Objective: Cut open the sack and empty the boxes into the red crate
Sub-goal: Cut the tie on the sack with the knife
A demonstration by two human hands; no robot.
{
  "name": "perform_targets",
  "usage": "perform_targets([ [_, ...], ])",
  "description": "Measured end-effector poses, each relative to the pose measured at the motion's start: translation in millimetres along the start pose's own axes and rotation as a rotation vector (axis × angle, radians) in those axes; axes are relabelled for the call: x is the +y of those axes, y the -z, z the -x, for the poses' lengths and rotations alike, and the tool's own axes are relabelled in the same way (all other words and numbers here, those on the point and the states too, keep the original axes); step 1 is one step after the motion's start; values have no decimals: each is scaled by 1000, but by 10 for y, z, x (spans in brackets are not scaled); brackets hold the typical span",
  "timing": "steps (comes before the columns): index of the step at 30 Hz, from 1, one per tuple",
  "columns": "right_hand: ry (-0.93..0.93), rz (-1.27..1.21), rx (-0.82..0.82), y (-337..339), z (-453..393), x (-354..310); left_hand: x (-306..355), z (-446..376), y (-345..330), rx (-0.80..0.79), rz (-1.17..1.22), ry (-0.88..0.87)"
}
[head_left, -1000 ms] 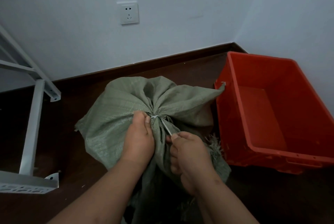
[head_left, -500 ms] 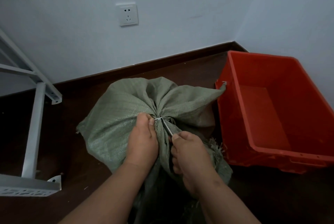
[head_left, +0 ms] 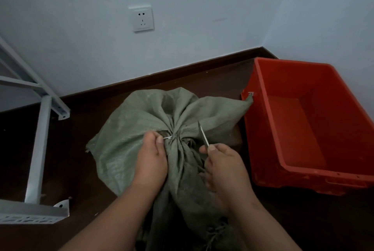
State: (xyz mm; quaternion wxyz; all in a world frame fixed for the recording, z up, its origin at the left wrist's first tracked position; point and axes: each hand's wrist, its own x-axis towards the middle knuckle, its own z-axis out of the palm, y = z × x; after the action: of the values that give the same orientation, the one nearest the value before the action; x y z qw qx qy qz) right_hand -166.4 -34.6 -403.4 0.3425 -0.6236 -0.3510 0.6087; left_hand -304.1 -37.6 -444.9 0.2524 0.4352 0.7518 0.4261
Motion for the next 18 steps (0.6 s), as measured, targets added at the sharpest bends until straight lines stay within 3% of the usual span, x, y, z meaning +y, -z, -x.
perform_targets([
  [7,23,202,-40,20,4,8,50,-26,41,-53,104,113],
  [11,59,175,1,42,-18,-64,195,-115,171,-13,398,230],
  [18,169,123,11,96,78,-235,543,-121,351,2,628,175],
])
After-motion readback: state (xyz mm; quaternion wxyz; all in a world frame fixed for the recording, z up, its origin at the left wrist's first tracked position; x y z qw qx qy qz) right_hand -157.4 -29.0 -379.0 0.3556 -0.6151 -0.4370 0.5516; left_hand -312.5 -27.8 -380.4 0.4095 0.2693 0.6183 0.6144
